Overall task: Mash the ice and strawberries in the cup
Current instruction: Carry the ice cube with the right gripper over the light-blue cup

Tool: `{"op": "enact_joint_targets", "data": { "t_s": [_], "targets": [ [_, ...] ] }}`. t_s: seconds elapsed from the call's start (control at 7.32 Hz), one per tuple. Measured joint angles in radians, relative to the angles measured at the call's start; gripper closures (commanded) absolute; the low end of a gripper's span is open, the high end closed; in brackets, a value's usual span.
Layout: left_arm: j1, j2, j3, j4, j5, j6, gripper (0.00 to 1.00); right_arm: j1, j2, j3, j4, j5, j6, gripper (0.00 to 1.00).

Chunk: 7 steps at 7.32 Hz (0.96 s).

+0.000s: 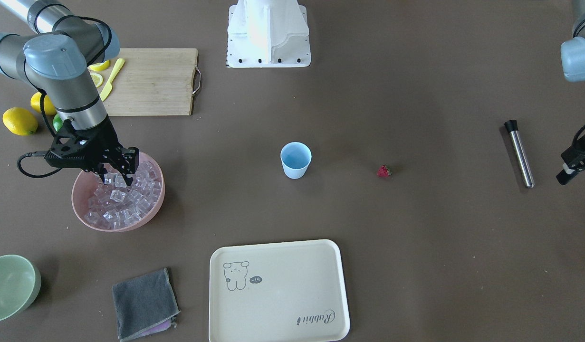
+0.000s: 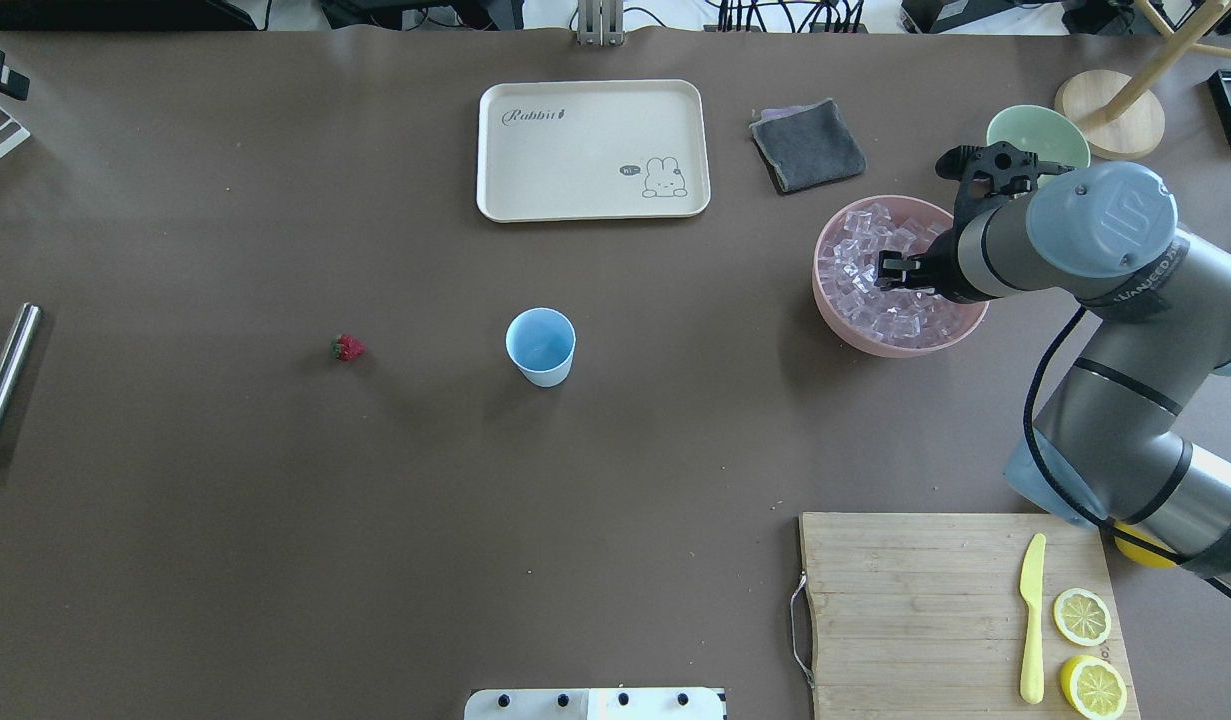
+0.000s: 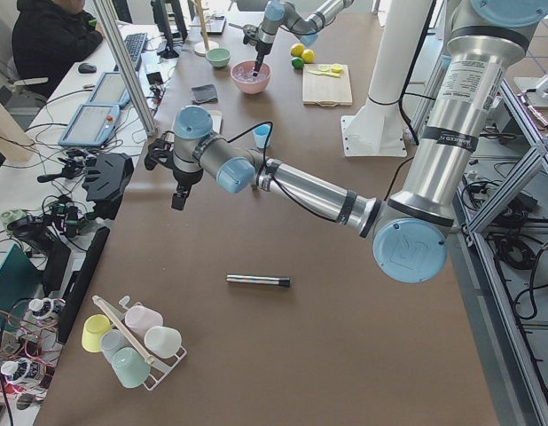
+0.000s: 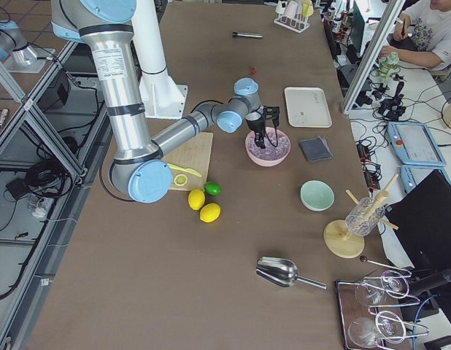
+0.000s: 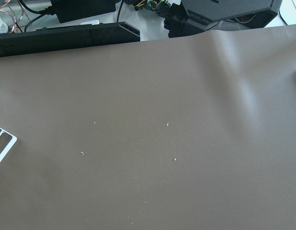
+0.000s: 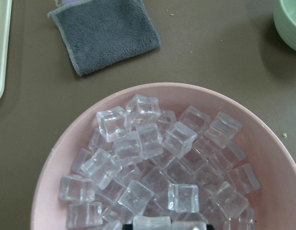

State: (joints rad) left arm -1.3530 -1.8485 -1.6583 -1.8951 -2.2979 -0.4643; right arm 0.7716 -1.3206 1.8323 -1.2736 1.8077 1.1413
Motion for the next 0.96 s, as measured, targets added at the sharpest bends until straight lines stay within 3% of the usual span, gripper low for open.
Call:
{"op": "enact_joint_targets", "data": {
  "t_s": [0.41,0.68,0.96],
  "targets": [
    [0.000,-0.001,0.003,-0.001,0.002,0.000,0.02,-0.028,0.278,0.020,-0.351,0.009,0.100,1.00],
    [0.002,-0.010,0.015,-0.001,0.006,0.001,0.02,-0.130,0.426,0.015,-0.461,-0.047,0.231,1.00],
    [0.008,-0.016,0.015,-0.004,0.005,-0.001,0.02,-0.245,0.518,-0.014,-0.484,-0.128,0.333,1.00]
  ]
}}
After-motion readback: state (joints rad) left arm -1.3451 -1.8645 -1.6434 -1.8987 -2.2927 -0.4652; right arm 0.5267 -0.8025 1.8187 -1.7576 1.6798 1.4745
